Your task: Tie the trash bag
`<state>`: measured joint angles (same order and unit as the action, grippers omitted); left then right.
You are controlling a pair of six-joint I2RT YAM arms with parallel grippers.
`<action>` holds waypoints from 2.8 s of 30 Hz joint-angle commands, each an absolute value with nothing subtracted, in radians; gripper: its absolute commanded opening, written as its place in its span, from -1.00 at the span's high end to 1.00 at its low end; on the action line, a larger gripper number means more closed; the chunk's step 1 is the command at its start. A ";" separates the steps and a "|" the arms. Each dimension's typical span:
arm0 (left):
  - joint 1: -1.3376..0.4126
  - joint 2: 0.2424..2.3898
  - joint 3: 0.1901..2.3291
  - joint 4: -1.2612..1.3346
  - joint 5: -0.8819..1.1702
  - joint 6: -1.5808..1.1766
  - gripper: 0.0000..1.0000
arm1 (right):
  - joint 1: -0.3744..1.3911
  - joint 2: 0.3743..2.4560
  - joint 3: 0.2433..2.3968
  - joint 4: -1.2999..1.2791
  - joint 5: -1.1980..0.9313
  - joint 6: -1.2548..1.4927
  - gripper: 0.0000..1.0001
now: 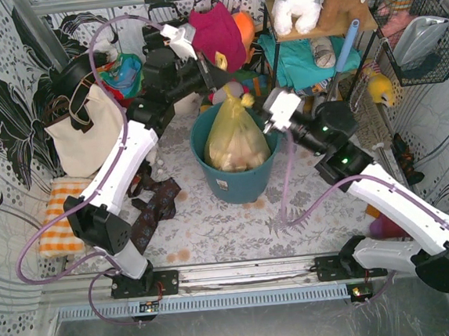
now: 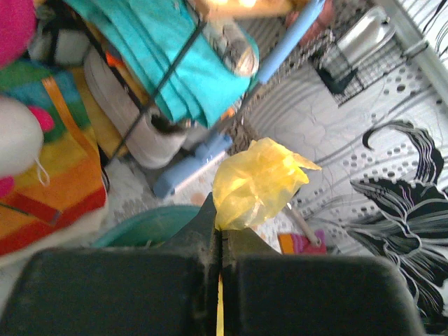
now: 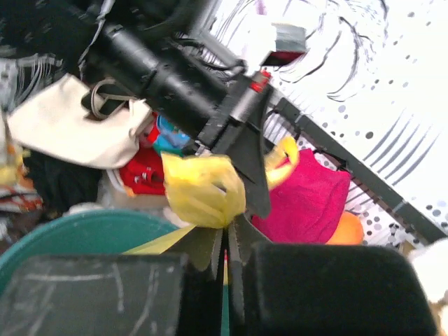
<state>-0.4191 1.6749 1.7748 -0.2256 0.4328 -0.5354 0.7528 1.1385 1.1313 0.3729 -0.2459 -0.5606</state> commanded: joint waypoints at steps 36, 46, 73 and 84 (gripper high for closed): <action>-0.403 1.493 1.355 0.035 0.112 -0.405 1.00 | 0.686 0.872 0.921 0.099 -0.001 0.227 1.00; -0.403 1.486 1.346 0.098 0.256 -0.475 1.00 | 0.687 0.925 0.870 0.421 -0.295 -0.046 -0.11; -0.403 1.482 1.378 0.085 0.296 -0.505 1.00 | 0.687 1.143 0.924 0.785 -0.567 -0.195 -0.34; -0.403 1.479 1.378 0.087 0.301 -0.511 1.00 | 0.687 1.237 0.946 0.906 -0.565 -0.138 0.27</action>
<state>-0.4076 1.5013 1.3460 0.0319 0.2905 -0.5045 0.6888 1.2396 0.9073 0.8101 -0.5407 -0.1711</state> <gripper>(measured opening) 0.009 0.475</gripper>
